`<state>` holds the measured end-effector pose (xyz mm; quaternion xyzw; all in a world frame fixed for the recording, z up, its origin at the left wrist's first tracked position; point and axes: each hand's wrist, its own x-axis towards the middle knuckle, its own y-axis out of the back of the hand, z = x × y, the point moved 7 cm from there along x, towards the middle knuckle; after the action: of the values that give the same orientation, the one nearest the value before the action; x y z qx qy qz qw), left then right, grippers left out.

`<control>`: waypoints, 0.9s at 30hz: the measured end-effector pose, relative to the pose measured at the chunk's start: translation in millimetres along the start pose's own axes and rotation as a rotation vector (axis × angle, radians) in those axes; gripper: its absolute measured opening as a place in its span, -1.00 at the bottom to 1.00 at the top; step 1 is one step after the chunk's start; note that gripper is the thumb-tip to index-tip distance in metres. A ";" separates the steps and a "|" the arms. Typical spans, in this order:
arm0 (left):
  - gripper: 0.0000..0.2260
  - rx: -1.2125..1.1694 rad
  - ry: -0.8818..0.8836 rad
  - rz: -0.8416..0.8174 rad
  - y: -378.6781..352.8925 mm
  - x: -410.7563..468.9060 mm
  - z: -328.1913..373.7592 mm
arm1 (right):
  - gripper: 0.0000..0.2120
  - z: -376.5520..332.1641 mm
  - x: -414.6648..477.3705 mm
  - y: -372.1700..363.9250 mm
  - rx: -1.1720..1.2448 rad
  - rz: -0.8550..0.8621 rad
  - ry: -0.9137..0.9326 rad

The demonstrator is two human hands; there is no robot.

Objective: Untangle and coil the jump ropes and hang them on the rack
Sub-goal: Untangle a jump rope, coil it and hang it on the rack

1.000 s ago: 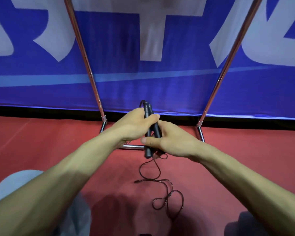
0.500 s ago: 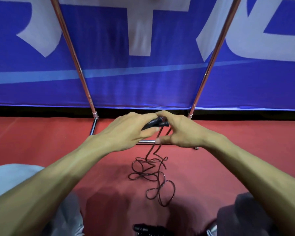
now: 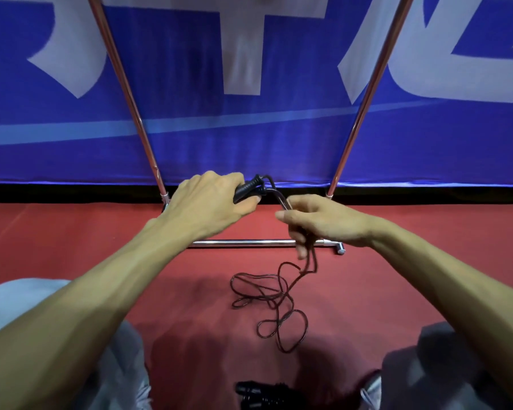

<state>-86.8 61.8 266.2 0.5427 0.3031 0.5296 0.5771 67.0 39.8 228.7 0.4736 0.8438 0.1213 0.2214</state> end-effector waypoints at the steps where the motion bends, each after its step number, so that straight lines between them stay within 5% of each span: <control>1: -0.63 -0.007 0.019 -0.021 -2.0 0.1 -1.3 | -0.77 -0.8 0.5 5.5 -0.023 0.054 0.017; 8: -0.96 -0.474 0.046 -0.203 -14.6 1.3 4.2 | -0.77 -13.2 -0.4 52.0 -0.093 0.421 0.168; 15: -0.82 -0.838 0.154 -0.367 -37.7 -2.1 11.9 | -0.76 -8.1 -0.2 78.9 0.018 0.629 0.193; 21: -0.57 -0.955 0.319 -0.405 -42.7 -4.8 6.4 | -0.78 -16.1 0.3 62.6 -0.037 0.590 0.240; 27: -0.64 -1.095 0.285 -0.318 -43.7 -4.0 17.5 | -0.79 -17.1 2.4 43.5 0.064 0.521 0.213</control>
<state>-59.3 59.2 227.8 0.0369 0.1379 0.5837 0.7993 90.0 64.5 261.0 0.6656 0.7157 0.1967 0.0777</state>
